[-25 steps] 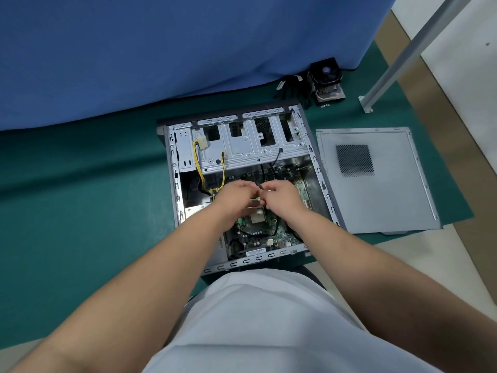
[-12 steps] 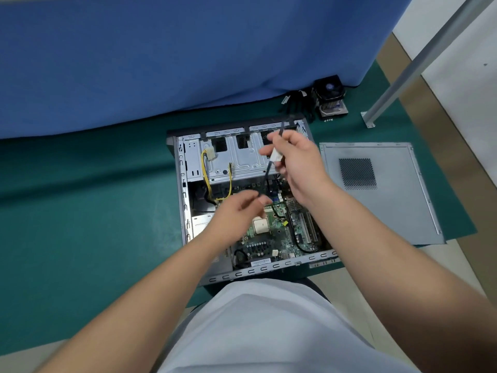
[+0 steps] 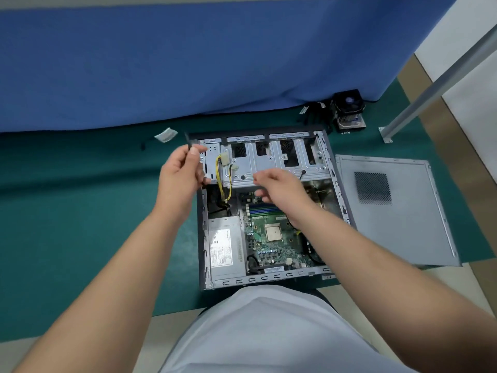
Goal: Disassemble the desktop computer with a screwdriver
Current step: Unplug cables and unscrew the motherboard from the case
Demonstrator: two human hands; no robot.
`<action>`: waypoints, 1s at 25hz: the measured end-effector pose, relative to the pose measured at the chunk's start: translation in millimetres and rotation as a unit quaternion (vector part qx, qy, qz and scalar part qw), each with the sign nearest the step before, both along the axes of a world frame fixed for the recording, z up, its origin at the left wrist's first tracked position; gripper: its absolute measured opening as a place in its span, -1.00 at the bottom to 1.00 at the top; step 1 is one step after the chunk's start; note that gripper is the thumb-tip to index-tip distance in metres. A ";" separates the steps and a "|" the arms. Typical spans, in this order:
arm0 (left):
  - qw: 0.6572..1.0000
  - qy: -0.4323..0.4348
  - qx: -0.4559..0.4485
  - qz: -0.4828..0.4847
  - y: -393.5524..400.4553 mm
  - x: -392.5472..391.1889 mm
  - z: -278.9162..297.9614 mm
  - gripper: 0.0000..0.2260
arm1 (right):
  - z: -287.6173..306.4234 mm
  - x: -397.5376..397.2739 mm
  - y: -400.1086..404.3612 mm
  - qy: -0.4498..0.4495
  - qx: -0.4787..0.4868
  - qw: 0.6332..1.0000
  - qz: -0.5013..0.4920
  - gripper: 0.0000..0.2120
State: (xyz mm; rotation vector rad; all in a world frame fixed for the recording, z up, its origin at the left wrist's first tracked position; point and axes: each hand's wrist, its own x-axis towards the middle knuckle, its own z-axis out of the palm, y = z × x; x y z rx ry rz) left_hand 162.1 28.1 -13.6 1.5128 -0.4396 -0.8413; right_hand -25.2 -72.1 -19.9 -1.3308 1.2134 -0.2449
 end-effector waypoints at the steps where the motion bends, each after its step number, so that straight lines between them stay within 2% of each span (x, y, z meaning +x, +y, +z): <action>1: 1.000 0.019 -0.002 -0.001 -1.0 1.5 1.0 -0.78 | -7.7 0.1 2.8 0.036 0.005 0.999 0.014 -0.88; 4: 0.996 0.072 -0.013 -0.043 -2.4 -3.2 4.0 -0.80 | -22.4 8.9 10.7 0.110 0.008 0.988 0.104 -0.89; 7: 0.989 0.085 -0.019 -0.121 -6.0 -9.4 8.4 -0.82 | -24.1 28.3 17.8 0.094 -0.102 0.976 0.171 -0.68; 9: 0.986 0.035 -0.003 -0.163 -12.7 -10.5 13.8 -0.82 | -20.2 41.2 20.7 0.061 -0.166 0.969 0.172 -0.82; 10: 0.984 -0.003 0.012 -0.178 -17.5 -10.0 16.6 -0.83 | -17.5 44.8 20.8 0.044 -0.171 0.971 0.161 -0.90; 11: 0.983 -0.036 0.027 -0.179 -21.7 -9.0 18.0 -0.83 | -15.6 45.7 20.0 0.027 -0.167 0.975 0.142 -0.89; 15: 0.980 -0.138 0.129 -0.063 -35.2 -2.3 4.0 -0.79 | -9.5 32.5 3.9 -0.023 -0.161 0.985 0.063 -0.83; 17: 0.952 -0.209 0.210 -0.072 -38.1 -4.7 -11.5 -0.83 | -5.7 25.2 -9.6 -0.054 -0.137 0.989 0.019 -0.84; 22: 0.896 -0.271 0.326 -0.135 -58.1 -20.4 -35.9 -0.56 | 3.5 22.8 -41.0 -0.061 -0.106 0.991 -0.054 -0.75; 23: 0.873 -0.302 0.351 -0.153 -62.7 -21.3 -37.9 -0.56 | 4.4 23.5 -44.8 -0.062 -0.105 0.991 -0.057 -0.74; 25: 0.842 -0.346 0.372 -0.181 -66.9 -18.3 -38.8 -0.75 | 4.8 25.3 -48.5 -0.066 -0.097 0.991 -0.064 -0.73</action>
